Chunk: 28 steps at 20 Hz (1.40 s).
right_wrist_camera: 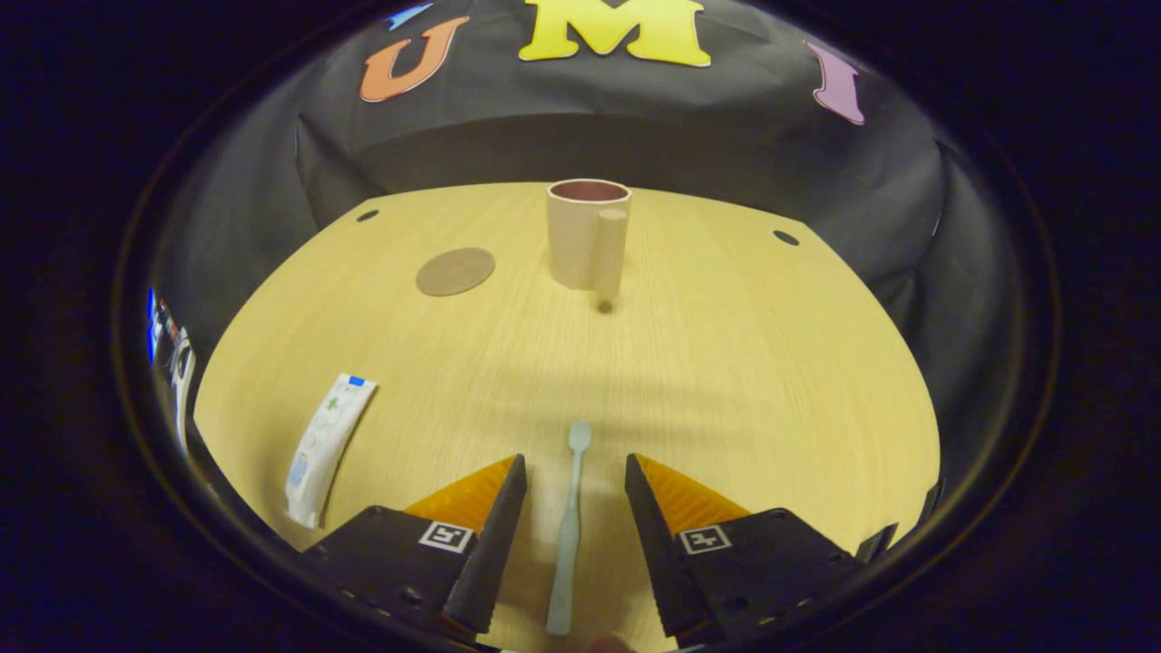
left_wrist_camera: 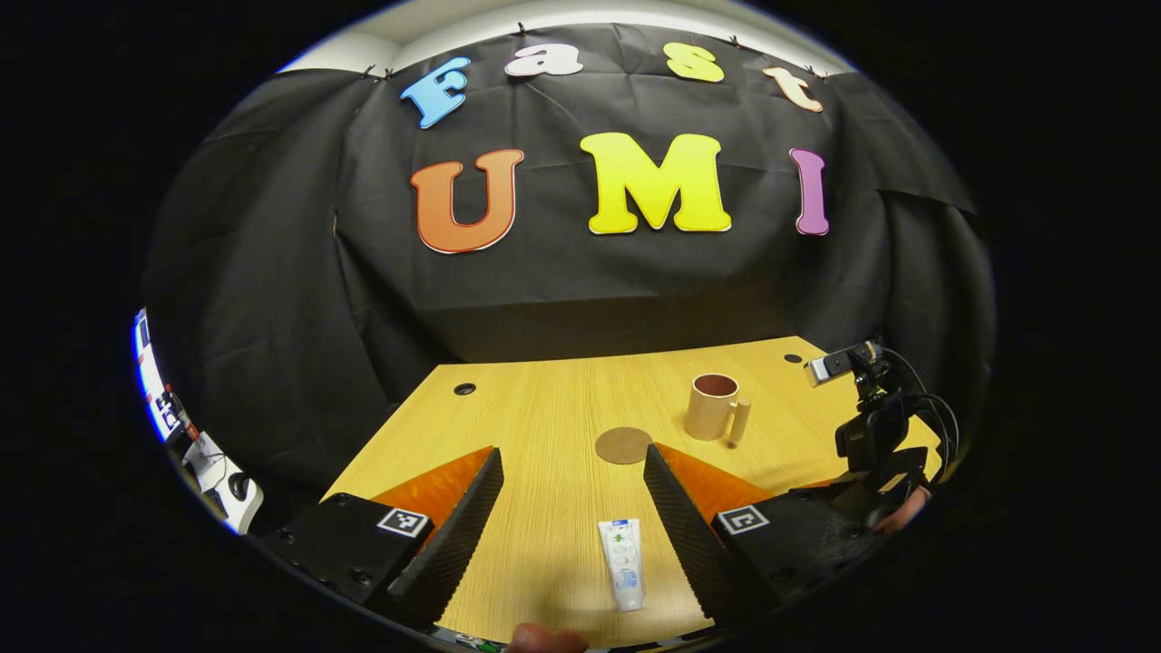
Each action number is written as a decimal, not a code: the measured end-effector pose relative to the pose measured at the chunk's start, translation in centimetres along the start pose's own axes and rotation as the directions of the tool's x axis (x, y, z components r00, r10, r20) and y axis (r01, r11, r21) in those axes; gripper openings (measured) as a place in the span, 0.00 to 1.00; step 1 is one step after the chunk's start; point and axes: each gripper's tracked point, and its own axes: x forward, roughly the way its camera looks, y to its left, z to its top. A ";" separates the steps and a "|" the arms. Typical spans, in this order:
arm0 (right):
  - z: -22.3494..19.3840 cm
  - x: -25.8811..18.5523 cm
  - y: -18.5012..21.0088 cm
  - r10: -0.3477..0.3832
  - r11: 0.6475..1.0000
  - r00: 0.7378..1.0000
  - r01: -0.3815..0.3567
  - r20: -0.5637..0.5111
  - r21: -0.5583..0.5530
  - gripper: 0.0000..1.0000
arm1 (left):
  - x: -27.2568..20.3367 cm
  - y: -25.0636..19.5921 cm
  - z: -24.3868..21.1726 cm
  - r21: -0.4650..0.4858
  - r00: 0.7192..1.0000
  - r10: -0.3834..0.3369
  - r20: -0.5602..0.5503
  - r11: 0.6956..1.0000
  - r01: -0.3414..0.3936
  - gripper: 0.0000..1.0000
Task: Put the toothbrush and toothpaste on the desktop into the cup, then pick up the cup and place it on the coaster on the desktop.
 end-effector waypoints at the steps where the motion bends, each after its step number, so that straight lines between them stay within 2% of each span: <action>1: -0.1 0.2 0.0 0.000 1.000 1.000 0.000 -0.008 0.000 0.61 | -0.1 0.2 -0.1 -0.003 1.000 0.003 -0.004 1.000 -0.003 0.99; 5: -1.4 0.2 0.4 0.009 1.000 0.999 -0.009 -0.042 0.001 0.47 | -0.2 0.6 -0.6 -0.020 1.000 0.013 -0.017 1.000 -0.013 0.99; 8: -1.4 0.3 0.5 0.001 1.000 0.999 -0.002 -0.037 -0.004 0.48 | 0.0 0.7 -0.6 -0.023 1.000 0.015 -0.019 1.000 -0.016 0.99; 10: -1.5 0.2 0.7 0.005 1.000 0.999 -0.004 -0.037 0.003 0.23 | -0.1 0.7 -0.8 -0.028 1.000 0.019 -0.021 0.999 -0.019 0.99; 11: -1.6 0.2 0.5 -0.003 1.000 0.999 0.003 -0.036 0.000 0.30 | -0.1 0.7 -0.8 -0.034 1.000 0.019 -0.024 0.999 -0.020 0.99; 13: -1.5 0.4 0.5 -0.001 1.000 0.999 0.002 -0.036 0.022 0.04 | 0.0 0.5 -1.3 -0.045 0.999 0.011 -0.038 0.999 -0.012 0.99; 16: -1.2 0.2 0.5 0.012 0.999 0.999 -0.011 -0.035 0.034 0.03 | 0.3 0.3 -2.5 -0.072 0.997 -0.005 -0.072 0.997 0.000 0.99; 21: 0.4 -1.2 0.8 0.031 0.998 1.000 -0.032 0.001 0.054 0.00 | 0.9 -0.2 -8.0 -0.061 0.980 -0.038 -0.197 0.998 0.026 1.00; 25: 1.5 -2.7 0.8 0.043 0.995 0.999 -0.046 0.033 0.088 0.00 | 1.4 -2.1 -12.4 -0.048 0.955 -0.097 -0.281 0.995 0.087 1.00; 28: 2.3 -4.1 0.6 0.049 0.995 0.996 -0.055 0.070 0.086 0.00 | 1.7 -3.6 -16.1 -0.056 0.925 -0.131 -0.356 0.991 0.119 0.99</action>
